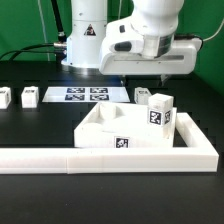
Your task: Assemble square table
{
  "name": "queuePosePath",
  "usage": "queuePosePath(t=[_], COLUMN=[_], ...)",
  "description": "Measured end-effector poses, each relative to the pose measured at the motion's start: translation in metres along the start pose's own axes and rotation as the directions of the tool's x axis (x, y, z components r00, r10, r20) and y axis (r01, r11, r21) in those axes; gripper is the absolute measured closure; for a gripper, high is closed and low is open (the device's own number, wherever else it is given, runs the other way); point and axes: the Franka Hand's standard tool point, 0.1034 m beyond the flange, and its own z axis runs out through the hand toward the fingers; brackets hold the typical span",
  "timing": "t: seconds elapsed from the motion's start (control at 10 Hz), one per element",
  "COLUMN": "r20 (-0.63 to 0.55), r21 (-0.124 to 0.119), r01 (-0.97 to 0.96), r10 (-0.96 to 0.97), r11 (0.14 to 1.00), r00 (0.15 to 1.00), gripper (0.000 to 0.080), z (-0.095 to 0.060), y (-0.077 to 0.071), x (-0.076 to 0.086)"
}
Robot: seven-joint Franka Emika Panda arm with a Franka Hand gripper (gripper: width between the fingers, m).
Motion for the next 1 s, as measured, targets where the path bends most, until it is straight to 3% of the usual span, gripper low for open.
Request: queuePosePath(t=[0.4,1.0], r20=[0.220,0.168], r21=[-0.015,-0.022], r01=[-0.032,-0.030], r10=[0.034,0.033], r11=[0.999,0.999], r00=[0.975,0.985], gripper=[0.0151,0.0151], z=[0.008,0.020], y=[0.000,-0.004], x=[-0.003,0.014])
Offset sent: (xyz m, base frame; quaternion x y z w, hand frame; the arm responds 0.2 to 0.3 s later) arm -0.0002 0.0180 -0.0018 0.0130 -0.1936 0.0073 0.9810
